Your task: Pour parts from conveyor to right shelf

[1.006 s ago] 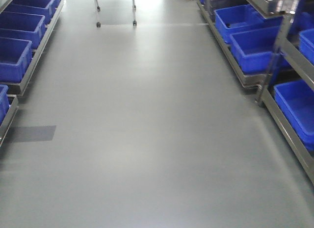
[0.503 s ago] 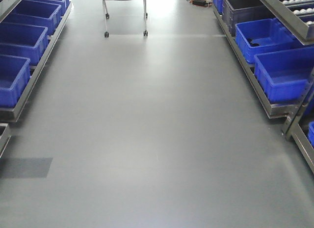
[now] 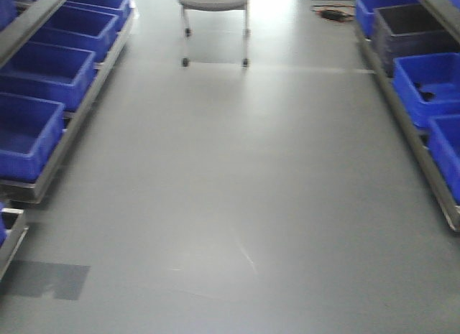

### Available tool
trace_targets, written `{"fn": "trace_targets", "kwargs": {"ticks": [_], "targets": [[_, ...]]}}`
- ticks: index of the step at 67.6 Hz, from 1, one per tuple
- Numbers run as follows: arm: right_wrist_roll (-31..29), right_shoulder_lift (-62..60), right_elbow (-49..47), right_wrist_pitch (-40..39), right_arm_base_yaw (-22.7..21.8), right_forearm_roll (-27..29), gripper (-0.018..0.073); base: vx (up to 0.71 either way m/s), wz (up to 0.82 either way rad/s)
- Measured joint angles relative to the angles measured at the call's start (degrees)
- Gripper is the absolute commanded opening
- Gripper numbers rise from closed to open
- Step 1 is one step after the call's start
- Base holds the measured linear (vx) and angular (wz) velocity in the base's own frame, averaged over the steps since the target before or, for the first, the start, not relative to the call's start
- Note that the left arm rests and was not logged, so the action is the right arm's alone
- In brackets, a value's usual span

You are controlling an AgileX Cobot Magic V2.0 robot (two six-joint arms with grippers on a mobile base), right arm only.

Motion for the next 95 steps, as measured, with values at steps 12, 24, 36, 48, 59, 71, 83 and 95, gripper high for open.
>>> {"fn": "trace_targets", "kwargs": {"ticks": [12,24,36,48,59,71,83,95], "targets": [[0.00,0.00,0.00,0.00,0.00,0.00,-0.0006,0.31,0.66],[0.00,0.00,0.00,0.00,0.00,0.00,-0.0006,0.25,0.85],[0.00,0.00,0.00,0.00,0.00,0.00,-0.0006,0.23,0.85],[0.00,0.00,0.00,0.00,0.00,0.00,-0.0006,0.21,0.79],[0.00,0.00,0.00,0.00,0.00,0.00,-0.0006,0.20,0.73],[0.00,0.00,0.00,0.00,0.00,0.00,-0.0006,0.17,0.66],[0.00,0.00,0.00,0.00,0.00,0.00,-0.0006,0.16,0.60],[0.00,0.00,0.00,0.00,0.00,0.00,-0.0006,0.16,0.63]]}}
